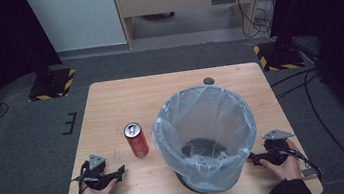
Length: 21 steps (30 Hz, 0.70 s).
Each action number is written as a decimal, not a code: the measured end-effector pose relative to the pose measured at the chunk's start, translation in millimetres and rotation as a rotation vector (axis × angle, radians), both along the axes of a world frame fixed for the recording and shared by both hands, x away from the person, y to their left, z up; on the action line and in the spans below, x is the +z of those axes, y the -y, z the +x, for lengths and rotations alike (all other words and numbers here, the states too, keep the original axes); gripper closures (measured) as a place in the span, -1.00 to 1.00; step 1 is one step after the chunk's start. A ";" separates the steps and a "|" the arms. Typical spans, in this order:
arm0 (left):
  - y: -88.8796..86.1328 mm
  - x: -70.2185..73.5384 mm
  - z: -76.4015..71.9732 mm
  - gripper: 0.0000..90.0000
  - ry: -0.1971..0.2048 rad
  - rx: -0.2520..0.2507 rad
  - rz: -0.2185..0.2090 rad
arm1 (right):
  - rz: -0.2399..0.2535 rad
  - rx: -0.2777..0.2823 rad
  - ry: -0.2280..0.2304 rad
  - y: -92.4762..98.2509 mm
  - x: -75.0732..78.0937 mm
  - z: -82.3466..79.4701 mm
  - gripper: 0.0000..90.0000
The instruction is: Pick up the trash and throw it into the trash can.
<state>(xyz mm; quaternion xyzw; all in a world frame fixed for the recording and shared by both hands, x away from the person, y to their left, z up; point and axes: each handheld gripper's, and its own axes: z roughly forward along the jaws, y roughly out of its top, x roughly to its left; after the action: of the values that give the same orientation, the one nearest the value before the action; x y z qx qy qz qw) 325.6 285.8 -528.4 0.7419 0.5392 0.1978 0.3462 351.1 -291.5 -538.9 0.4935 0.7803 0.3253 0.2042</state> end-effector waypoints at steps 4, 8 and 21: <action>-1.3 14.0 -4.8 -0.59 0.068 0.003 -0.001 | 0.000 -0.003 0.000 -0.2 0.0 -0.2 -0.99; -1.8 25.3 -8.6 -0.59 0.117 0.008 -0.012 | 0.000 -0.006 0.000 -0.4 0.1 -0.5 -0.99; -5.7 68.2 -21.3 -0.56 0.306 0.031 -0.142 | 0.001 -0.014 -0.002 -1.2 0.1 -0.5 -0.99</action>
<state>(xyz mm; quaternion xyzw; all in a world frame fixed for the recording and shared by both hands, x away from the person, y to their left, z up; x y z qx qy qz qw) 304.3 291.5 -460.3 0.6682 0.5042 0.2751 0.4728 350.6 -290.3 -538.8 0.4994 0.7768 0.3238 0.2057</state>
